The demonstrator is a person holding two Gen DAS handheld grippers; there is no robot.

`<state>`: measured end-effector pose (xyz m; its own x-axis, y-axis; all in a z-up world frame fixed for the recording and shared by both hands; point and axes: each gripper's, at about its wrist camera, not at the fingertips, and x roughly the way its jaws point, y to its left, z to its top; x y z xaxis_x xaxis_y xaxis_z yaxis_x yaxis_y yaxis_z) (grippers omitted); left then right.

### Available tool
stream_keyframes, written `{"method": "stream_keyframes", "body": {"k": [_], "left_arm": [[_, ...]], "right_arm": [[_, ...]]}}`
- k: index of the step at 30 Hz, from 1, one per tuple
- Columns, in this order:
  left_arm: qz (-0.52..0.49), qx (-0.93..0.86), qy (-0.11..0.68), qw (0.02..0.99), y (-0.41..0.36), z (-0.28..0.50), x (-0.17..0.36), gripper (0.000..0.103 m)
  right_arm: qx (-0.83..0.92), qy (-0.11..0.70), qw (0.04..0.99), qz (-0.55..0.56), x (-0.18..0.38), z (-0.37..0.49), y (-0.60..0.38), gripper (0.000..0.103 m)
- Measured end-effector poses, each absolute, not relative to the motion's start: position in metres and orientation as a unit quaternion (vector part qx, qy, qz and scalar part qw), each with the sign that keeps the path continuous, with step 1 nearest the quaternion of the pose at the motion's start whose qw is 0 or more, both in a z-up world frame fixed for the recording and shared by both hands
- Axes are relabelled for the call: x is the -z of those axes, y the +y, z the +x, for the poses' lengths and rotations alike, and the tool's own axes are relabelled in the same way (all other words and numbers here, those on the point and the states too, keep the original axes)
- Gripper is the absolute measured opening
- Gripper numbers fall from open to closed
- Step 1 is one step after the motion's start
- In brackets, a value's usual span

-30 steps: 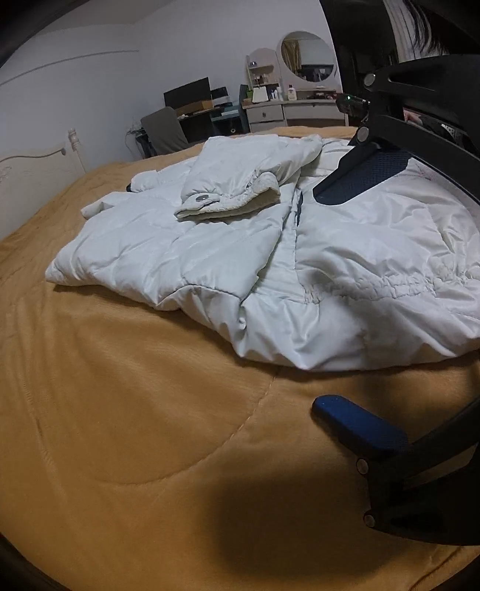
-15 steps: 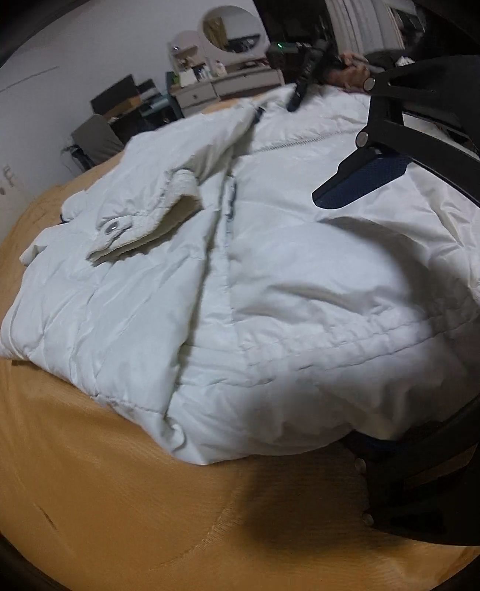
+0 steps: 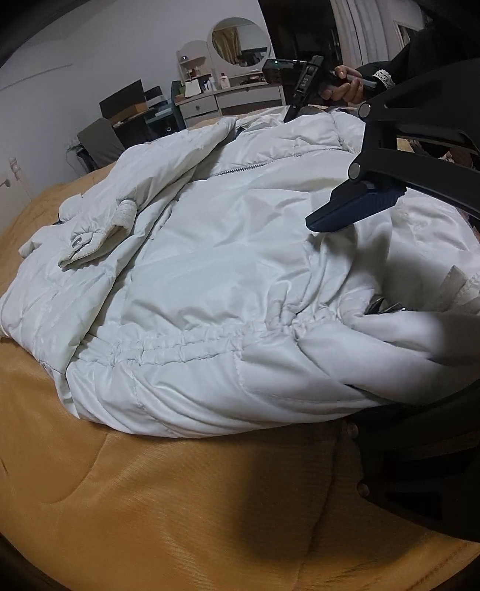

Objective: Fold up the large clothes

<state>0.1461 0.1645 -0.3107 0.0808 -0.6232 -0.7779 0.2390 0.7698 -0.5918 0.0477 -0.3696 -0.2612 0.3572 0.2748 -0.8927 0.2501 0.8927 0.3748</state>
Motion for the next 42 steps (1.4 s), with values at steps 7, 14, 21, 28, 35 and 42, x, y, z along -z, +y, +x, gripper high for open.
{"method": "stream_keyframes", "body": {"k": [7,14,21,28,35,42], "left_arm": [[-0.193,0.311,0.617,0.697,0.168,0.150,0.317,0.087],[-0.133,0.325,0.601,0.718,0.147,0.147,0.306,0.056],[-0.113,0.355,0.575,0.728,0.173,0.136,0.254,0.026],[-0.027,0.417,0.610,0.673,0.187,0.082,0.255,0.026],[-0.075,0.446,0.596,0.664,0.204,0.084,0.241,0.026],[-0.137,0.393,0.536,0.735,0.176,0.194,0.168,0.027]], "right_arm": [[-0.060,0.590,0.764,0.252,0.280,0.012,-0.362,0.085],[-0.077,0.564,0.767,0.297,0.282,0.015,-0.352,0.018],[-0.105,0.504,0.821,0.249,0.199,-0.004,-0.347,0.010],[-0.158,0.586,0.776,0.173,0.204,-0.050,-0.333,0.010],[-0.154,0.581,0.777,0.189,0.194,-0.051,-0.343,0.008],[-0.113,0.459,0.847,0.243,0.126,0.058,-0.388,0.008]]}}
